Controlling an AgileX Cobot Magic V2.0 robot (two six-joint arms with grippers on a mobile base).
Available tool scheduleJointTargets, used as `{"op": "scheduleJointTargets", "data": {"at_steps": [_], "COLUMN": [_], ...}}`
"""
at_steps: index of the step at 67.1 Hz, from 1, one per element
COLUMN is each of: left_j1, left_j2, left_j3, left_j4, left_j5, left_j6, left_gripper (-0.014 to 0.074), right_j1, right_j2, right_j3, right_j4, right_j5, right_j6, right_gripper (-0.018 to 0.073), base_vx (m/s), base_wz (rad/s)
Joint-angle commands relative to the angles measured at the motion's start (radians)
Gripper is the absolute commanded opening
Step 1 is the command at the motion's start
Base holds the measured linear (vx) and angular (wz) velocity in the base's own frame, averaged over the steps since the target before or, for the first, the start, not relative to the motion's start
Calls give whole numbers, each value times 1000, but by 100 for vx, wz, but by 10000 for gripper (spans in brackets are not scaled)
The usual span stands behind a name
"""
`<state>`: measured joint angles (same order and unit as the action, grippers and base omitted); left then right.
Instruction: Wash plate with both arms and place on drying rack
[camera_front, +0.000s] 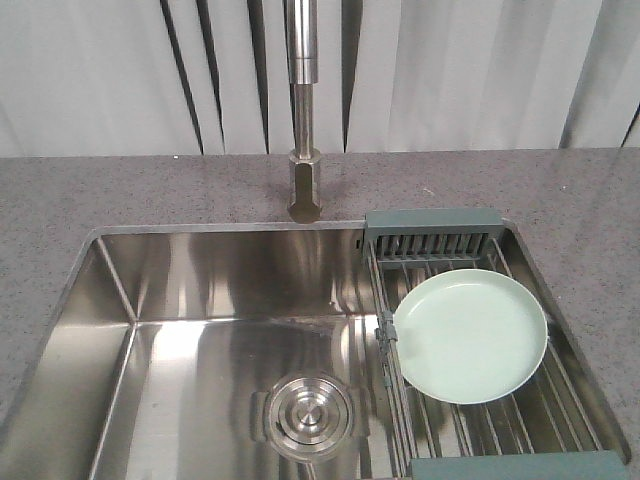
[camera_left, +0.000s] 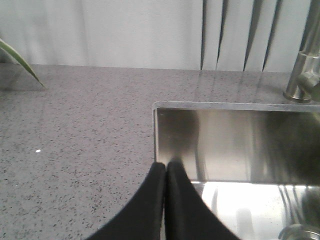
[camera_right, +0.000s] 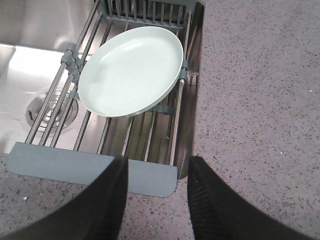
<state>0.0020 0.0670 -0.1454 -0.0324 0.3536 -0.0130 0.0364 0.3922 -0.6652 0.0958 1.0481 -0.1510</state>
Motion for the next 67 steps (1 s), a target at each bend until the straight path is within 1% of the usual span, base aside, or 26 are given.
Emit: {"op": "scheduleJointTargets", "data": {"at_steps": [1, 9, 20, 23, 38, 67], "left_j1": [29, 49, 51, 51, 51, 51], "left_j2": [-39, -95, -94, -94, -94, -94], "left_j3": [16, 71, 149, 147, 147, 147], "left_j4": [-3, -3, -3, -3, -3, -3], "left_j5": [-108, -168, -310, -305, -405, -408], "left_j6": [-16, -16, -27, -32, -40, -39], "left_gripper": [-6, -6, -6, -6, -6, -6], "right_j1": [-6, -6, -6, -6, -6, -6], "right_j2": [10, 10, 10, 10, 10, 10], "right_j3": [-22, -22, -22, -22, -22, -22], "right_j4": [-2, -2, -2, -2, -2, -2], "right_j5": [-58, -58, -58, -58, -58, -58], "right_j6": [-5, -5, -5, -5, -5, -5], "right_gripper": [284, 284, 284, 284, 284, 284], "base_vx": [0, 0, 0, 0, 0, 0], "base_wz": [0, 0, 0, 0, 0, 0]}}
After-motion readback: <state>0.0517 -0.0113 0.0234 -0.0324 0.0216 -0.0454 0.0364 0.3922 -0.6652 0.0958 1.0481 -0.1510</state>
